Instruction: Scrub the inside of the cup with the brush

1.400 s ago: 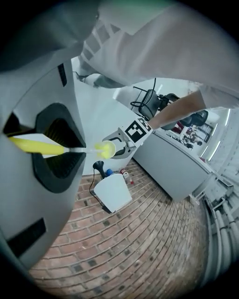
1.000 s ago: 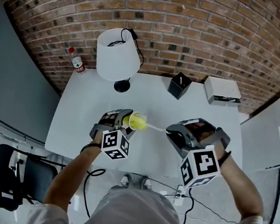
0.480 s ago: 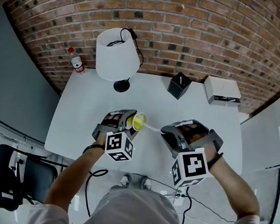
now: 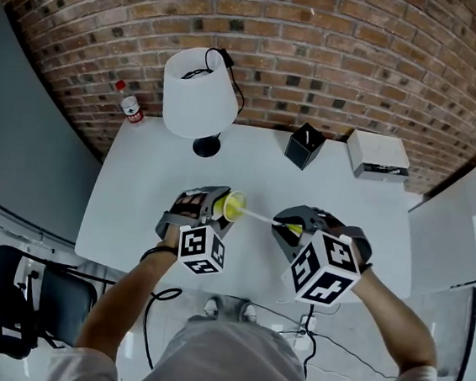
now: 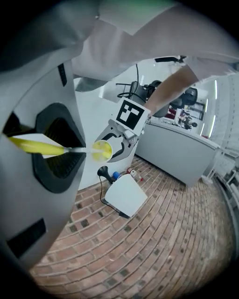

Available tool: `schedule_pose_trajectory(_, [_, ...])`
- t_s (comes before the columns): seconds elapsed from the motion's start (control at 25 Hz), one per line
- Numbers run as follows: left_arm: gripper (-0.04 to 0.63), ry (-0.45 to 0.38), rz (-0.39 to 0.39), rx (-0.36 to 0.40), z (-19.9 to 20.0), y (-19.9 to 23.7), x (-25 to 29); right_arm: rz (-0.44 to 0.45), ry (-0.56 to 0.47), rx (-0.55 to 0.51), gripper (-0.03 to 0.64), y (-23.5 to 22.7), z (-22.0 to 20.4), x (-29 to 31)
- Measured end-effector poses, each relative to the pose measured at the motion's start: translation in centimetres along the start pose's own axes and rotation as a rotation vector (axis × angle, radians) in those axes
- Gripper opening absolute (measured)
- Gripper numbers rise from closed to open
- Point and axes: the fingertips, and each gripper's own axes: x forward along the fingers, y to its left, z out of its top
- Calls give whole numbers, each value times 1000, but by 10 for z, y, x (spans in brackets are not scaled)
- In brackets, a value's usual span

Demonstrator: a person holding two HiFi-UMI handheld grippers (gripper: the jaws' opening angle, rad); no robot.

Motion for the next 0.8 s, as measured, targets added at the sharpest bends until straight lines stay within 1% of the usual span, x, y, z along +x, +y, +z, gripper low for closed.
schedule_pose_trajectory(0.28, [291, 3, 17, 12, 0, 3, -1, 82, -24, 258, 29, -4, -4, 3])
schedule_pose_trajectory(0.6, [291, -10, 31, 18, 2, 4, -2, 184, -58, 590, 29, -7, -14, 6])
schedule_pose_trajectory(0.8, [291, -21, 35, 30, 4, 4, -3, 252, -86, 764, 29, -8, -19, 6])
